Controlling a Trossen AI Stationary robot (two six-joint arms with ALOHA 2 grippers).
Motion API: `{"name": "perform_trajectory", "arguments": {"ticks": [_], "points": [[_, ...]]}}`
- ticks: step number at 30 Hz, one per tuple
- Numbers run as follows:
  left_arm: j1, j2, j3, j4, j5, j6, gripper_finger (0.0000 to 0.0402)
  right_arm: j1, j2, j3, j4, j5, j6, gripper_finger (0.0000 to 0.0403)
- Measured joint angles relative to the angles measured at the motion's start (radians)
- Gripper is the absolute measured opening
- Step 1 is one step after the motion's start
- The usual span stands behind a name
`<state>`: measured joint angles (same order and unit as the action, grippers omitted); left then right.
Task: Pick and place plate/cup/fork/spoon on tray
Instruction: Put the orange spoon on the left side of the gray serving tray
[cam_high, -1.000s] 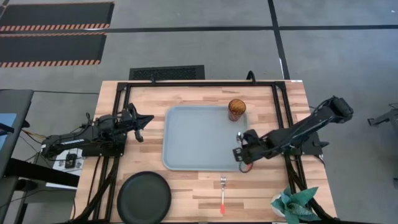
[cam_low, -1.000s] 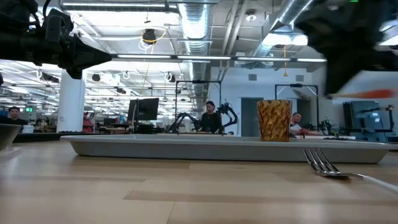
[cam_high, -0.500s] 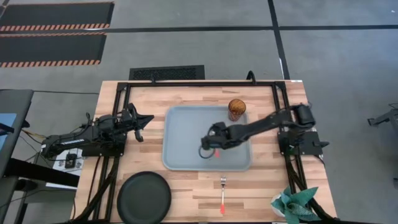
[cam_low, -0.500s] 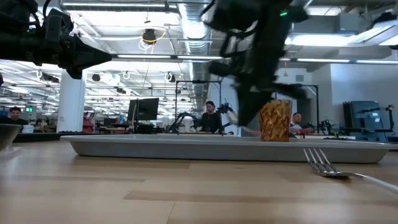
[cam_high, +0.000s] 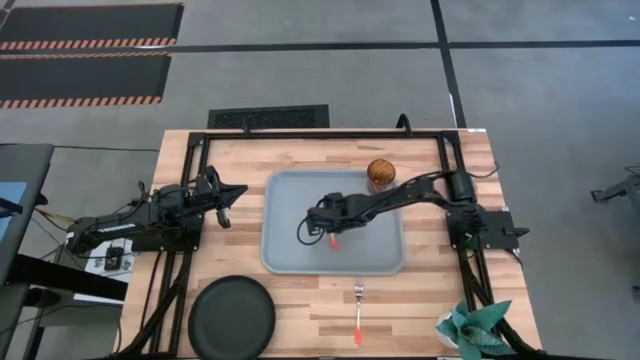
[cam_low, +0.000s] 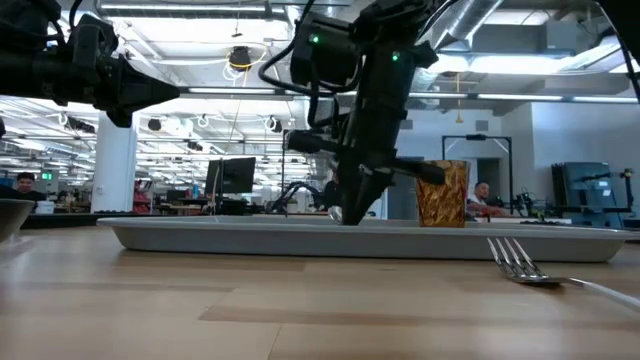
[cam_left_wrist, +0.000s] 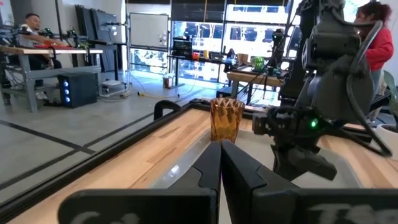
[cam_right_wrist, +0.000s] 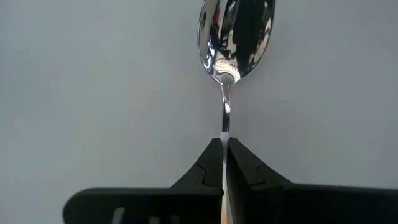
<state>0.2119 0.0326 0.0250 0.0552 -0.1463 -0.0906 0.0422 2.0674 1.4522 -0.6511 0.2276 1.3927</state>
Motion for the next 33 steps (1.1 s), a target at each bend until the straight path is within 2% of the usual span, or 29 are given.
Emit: {"name": "perform_trajectory", "arguments": {"ticks": [11,17,20,25,29,33], "points": [[0.0,0.0,0.0,-0.004,0.0,-0.004,0.0,0.002,0.0,0.0,0.001,0.035,-0.054,0.0097],[0.0,0.0,0.0,-0.002,0.0,-0.036,0.0,-0.006,-0.048,0.0,-0.006,0.04,-0.234,0.0122],[0.0,0.0,0.0,0.006,0.001,-0.05,0.0,0.013,-0.11,0.0,0.005,0.056,-0.38,0.01],[0.0,0.002,0.0,0.007,0.047,-0.078,0.0,0.125,-0.209,-0.03,0.046,0.108,-0.674,0.0016],[0.0,0.026,0.0,0.016,0.053,-0.085,0.0,0.174,-0.302,-0.159,0.186,0.107,-0.851,0.0017],[0.0,0.094,0.0,0.057,0.053,-0.091,0.0,0.175,-0.412,-0.365,0.448,0.081,-0.967,0.0007]]}}
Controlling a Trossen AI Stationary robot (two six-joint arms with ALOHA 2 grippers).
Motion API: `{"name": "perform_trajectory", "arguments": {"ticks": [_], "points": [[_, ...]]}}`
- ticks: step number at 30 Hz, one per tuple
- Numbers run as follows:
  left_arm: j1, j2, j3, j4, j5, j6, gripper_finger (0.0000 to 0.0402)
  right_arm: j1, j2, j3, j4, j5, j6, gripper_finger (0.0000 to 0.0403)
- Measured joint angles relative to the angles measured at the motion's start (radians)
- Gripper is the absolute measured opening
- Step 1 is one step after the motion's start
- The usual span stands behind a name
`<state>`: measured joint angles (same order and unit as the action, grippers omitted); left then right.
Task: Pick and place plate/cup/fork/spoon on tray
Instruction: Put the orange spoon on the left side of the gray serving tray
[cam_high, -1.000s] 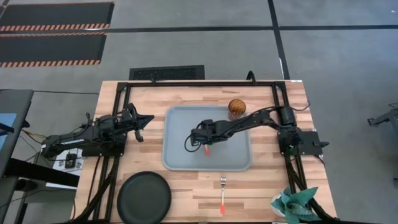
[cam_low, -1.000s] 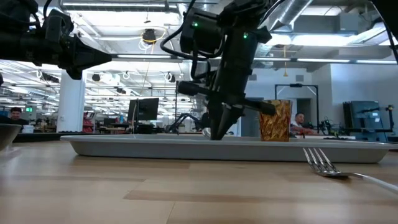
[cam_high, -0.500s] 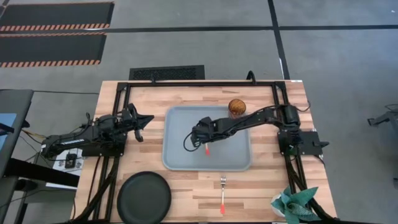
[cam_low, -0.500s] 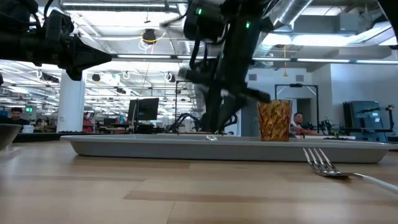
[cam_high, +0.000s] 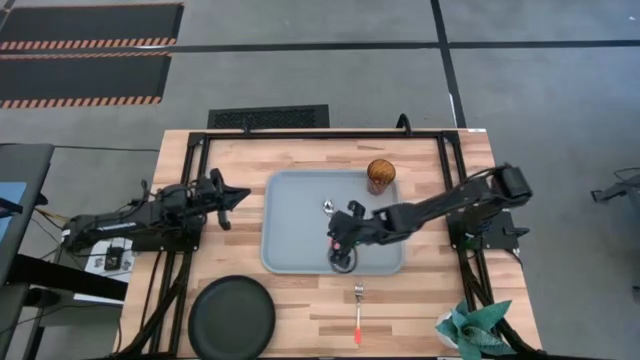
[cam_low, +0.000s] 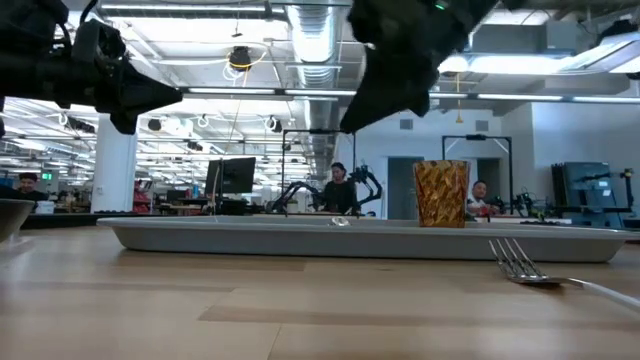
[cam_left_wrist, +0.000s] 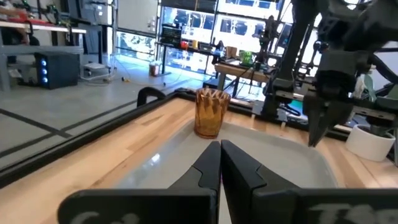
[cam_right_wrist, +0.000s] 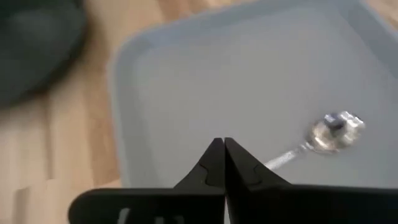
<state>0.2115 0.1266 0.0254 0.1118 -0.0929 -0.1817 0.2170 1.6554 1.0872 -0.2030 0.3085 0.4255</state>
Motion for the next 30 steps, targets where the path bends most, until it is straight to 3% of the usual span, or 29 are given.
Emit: {"name": "perform_trajectory", "arguments": {"ticks": [4,11,21,24,30], "points": [[-0.013,0.112,0.0,0.094,0.01,-0.025,0.0,-0.01,-0.123,-0.189,0.192,-0.03,-0.063,0.0008],[-0.102,0.378,0.002,0.312,-0.028,-0.068,0.0,0.006,-0.337,-0.376,0.253,-0.053,-0.177,0.0004],[-0.192,0.764,0.184,0.326,-0.187,-0.124,0.0,-0.052,-0.52,-0.604,0.444,-0.143,-0.341,0.0003],[-0.185,0.87,0.241,0.307,-0.204,-0.223,0.0,-0.114,-0.559,-0.626,0.425,-0.204,-0.371,0.0003],[-0.187,1.097,0.411,0.211,-0.212,-0.588,0.0,-0.266,-0.668,-0.627,0.327,-0.353,-0.348,0.0003]]}}
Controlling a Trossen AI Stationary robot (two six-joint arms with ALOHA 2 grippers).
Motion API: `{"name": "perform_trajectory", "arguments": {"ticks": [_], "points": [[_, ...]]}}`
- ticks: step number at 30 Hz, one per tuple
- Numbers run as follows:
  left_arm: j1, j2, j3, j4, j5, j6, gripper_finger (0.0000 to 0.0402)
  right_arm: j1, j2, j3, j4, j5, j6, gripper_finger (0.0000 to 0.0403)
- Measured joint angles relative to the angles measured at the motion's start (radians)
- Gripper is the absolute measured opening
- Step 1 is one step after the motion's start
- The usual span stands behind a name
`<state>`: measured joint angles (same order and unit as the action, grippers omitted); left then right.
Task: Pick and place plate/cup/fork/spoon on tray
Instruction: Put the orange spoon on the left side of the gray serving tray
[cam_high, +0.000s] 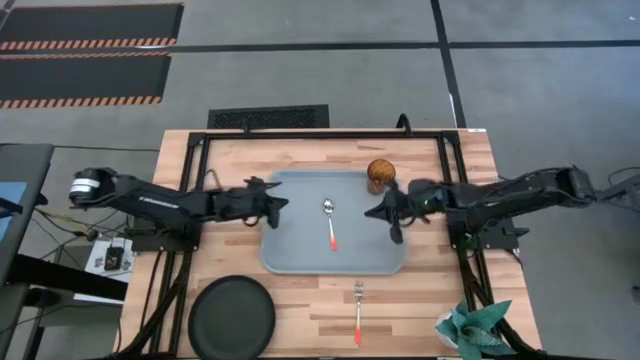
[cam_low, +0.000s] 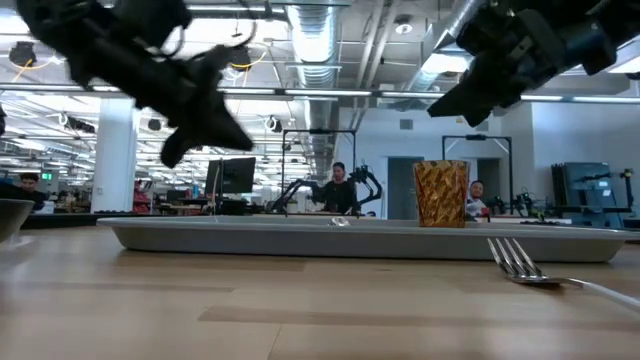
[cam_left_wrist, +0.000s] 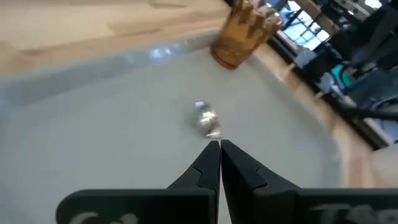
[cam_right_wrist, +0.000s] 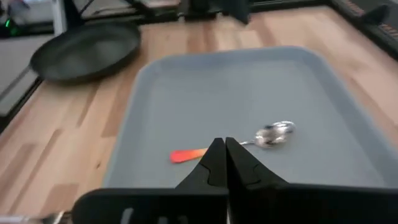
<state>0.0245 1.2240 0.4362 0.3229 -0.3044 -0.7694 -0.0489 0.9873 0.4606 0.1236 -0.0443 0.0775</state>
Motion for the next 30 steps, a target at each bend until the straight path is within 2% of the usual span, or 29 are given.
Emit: {"name": "perform_trajectory", "arguments": {"ticks": [3,5,9,13,16,19,22,27,30], "points": [[-0.031,0.13,0.153,-0.034,-0.014,-0.045,0.0,-0.056,-0.071,0.001,-0.038,-0.033,0.002,0.0003],[-0.048,0.221,0.294,-0.135,-0.019,-0.095,0.0,-0.084,-0.115,0.001,-0.081,-0.047,0.002,0.0004],[-0.093,0.405,0.606,-0.457,-0.081,-0.215,0.0,-0.114,-0.198,0.001,-0.149,-0.067,0.0,0.0003],[-0.125,0.578,0.897,-0.796,-0.084,-0.369,0.0,-0.116,-0.262,0.002,-0.218,-0.063,0.007,0.0004],[-0.142,0.696,1.058,-0.944,-0.072,-0.497,0.0,-0.117,-0.299,0.002,-0.252,-0.063,0.046,0.0005],[-0.138,0.794,1.154,-1.006,0.006,-0.589,0.0001,-0.11,-0.331,0.002,-0.277,-0.064,0.092,0.0006],[-0.121,0.875,1.202,-1.02,0.058,-0.576,0.0016,-0.095,-0.359,0.002,-0.293,-0.064,0.098,0.0007],[-0.078,0.943,1.225,-1.044,0.079,-0.597,0.0074,-0.086,-0.383,0.002,-0.298,-0.065,0.141,0.0007],[-0.066,0.941,1.228,-1.06,0.035,-0.628,0.0115,-0.077,-0.39,0.002,-0.303,-0.064,0.158,0.0007]]}}
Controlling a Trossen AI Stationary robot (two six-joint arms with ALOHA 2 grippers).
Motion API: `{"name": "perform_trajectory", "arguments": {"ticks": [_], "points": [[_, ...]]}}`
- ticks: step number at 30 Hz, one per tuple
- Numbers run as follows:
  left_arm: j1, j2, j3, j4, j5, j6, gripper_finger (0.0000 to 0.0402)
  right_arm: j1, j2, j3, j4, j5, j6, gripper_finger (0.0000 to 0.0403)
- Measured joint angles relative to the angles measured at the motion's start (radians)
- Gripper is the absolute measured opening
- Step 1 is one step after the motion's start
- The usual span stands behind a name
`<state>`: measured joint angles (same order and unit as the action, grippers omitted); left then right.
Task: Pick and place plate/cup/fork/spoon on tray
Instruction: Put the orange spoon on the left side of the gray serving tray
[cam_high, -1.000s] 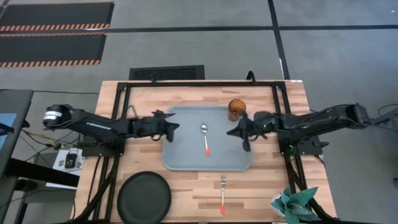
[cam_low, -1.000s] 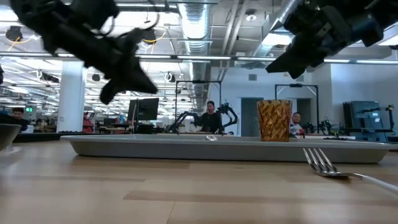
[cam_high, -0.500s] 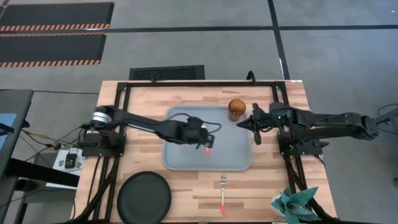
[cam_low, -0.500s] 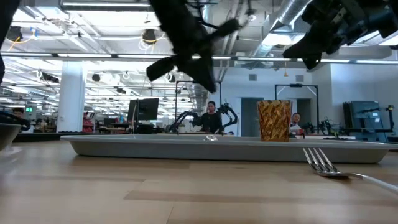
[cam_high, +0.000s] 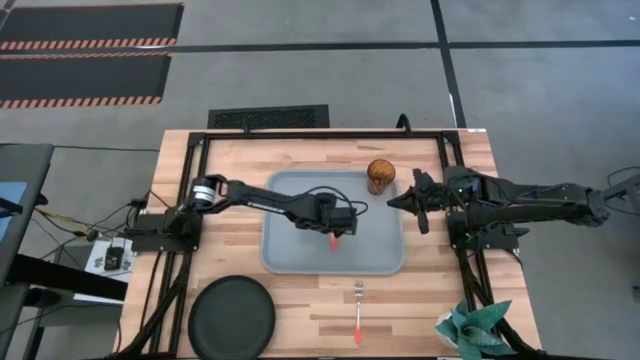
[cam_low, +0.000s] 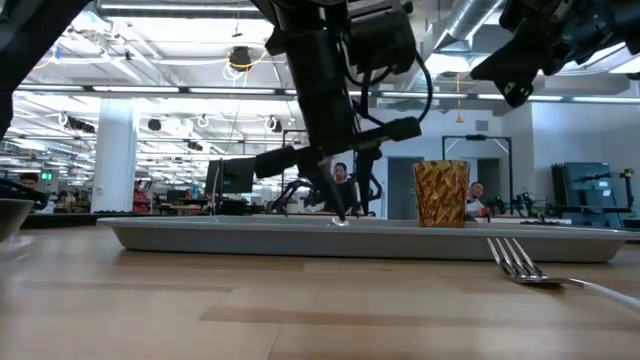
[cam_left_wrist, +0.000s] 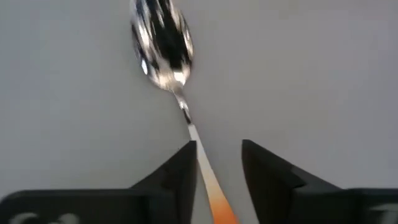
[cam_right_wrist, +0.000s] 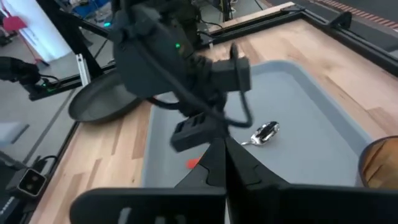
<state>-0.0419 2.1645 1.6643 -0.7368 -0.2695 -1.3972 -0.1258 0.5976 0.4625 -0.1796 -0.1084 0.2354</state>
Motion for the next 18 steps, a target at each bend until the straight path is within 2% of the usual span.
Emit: {"name": "perform_trajectory", "arguments": {"ticks": [4,7,11,18], "points": [[0.011,-0.001,0.0,-0.017,-0.026,-0.019,0.0149,0.009,0.001,0.0,-0.021,-0.001,-0.004,0.0007],[0.021,0.019,0.002,0.011,-0.03,-0.023,0.0153,0.009,0.001,0.0,-0.035,0.0,-0.004,0.0007],[0.026,0.046,-0.001,0.019,-0.03,-0.032,0.0136,0.009,0.001,0.0,-0.037,0.0,-0.006,0.0007],[0.026,0.047,-0.001,0.01,-0.031,-0.046,0.0078,0.009,0.001,0.0,-0.049,0.0,-0.008,0.0008]]}}
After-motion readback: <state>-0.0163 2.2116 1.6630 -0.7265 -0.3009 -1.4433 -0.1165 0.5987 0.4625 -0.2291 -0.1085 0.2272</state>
